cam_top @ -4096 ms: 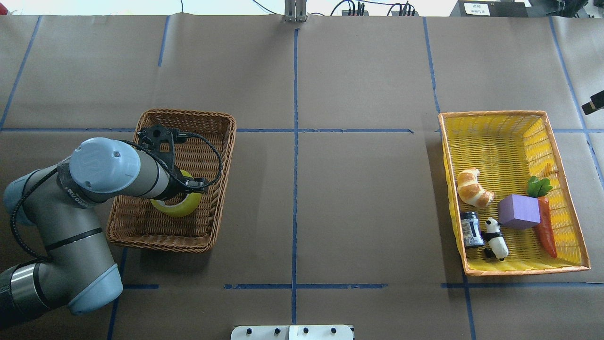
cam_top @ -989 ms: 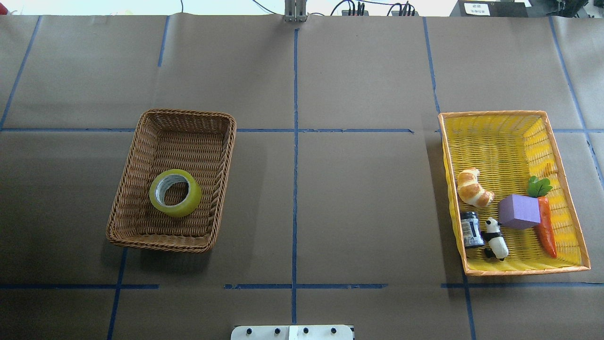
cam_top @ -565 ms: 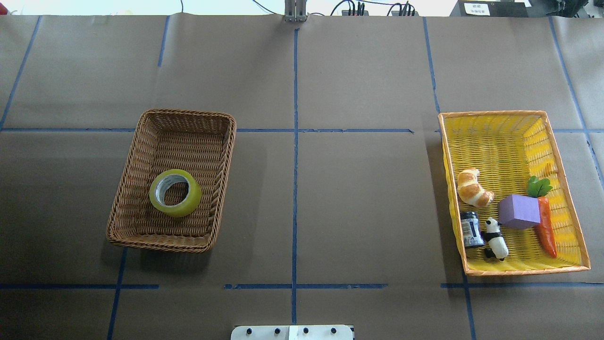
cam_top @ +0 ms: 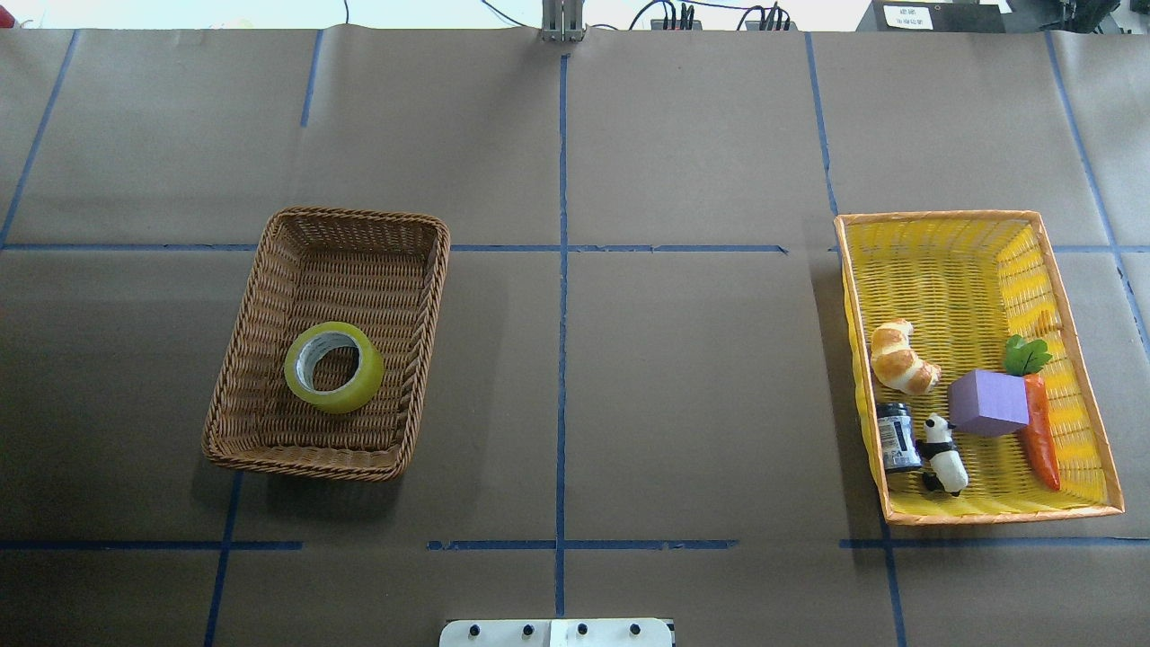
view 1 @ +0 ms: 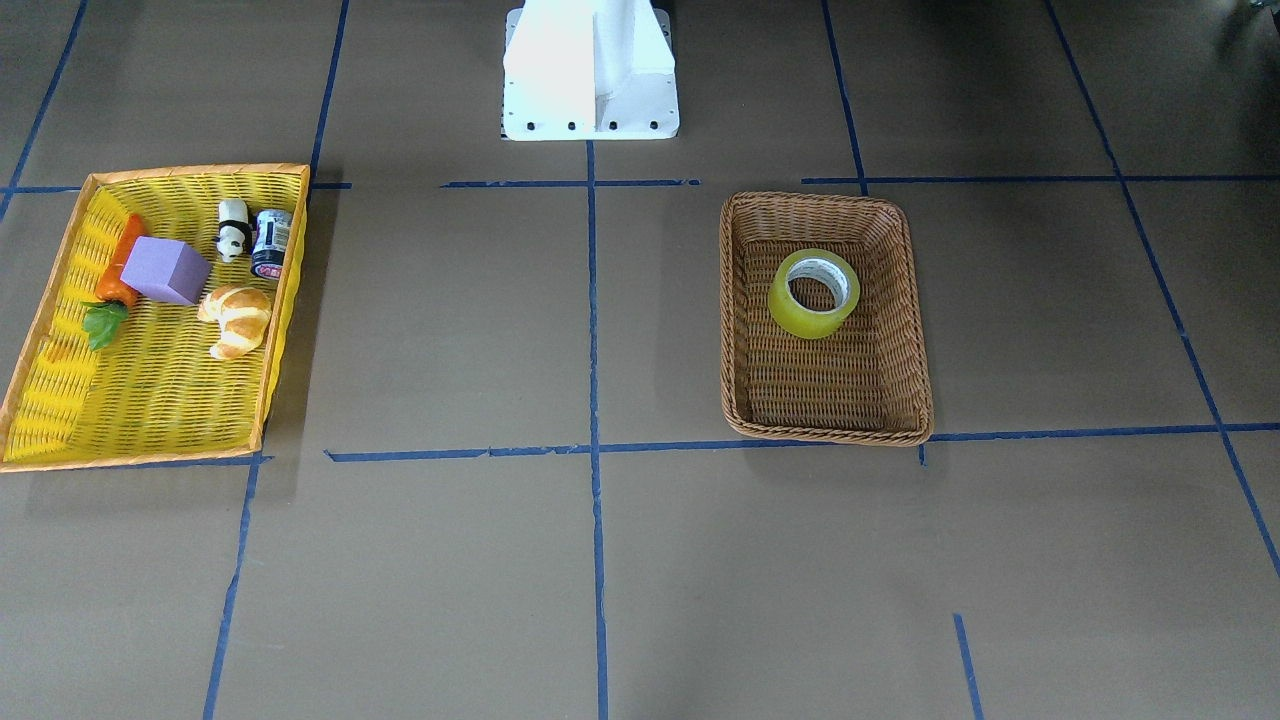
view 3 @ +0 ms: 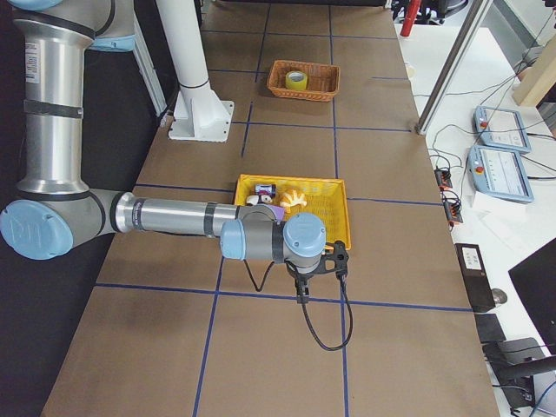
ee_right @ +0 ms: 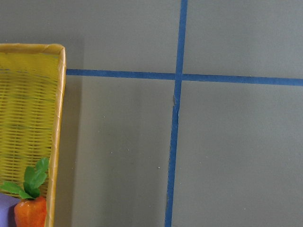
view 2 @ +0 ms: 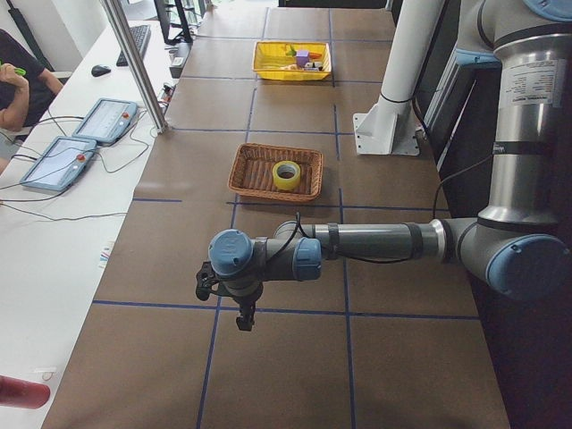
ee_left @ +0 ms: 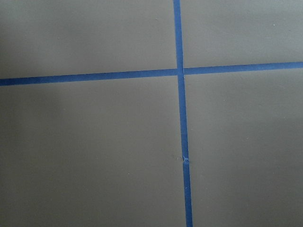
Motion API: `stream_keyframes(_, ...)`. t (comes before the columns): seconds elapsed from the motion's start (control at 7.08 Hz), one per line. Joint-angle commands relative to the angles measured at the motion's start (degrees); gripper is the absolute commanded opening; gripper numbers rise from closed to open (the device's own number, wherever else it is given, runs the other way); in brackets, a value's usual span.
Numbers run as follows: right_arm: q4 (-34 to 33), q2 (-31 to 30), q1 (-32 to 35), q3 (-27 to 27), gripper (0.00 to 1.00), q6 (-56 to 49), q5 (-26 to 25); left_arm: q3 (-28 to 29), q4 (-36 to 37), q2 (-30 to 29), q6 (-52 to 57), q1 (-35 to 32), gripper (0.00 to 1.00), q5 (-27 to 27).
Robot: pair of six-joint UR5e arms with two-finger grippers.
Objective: Move tape to another basket
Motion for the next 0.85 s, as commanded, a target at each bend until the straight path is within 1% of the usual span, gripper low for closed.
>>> stream_keyframes(0.0, 0.0, -0.1, 0.0, 0.0, 1.0, -0.1, -0.1, -0.1, 0.0, 0.0, 0.1, 0.0, 1.0, 0.0)
stream_keyframes(0.71, -0.2, -0.2, 0.6, -0.2, 1.0, -0.1, -0.5, -0.1, 0.0, 0.0, 0.3, -0.2, 1.0, 0.1)
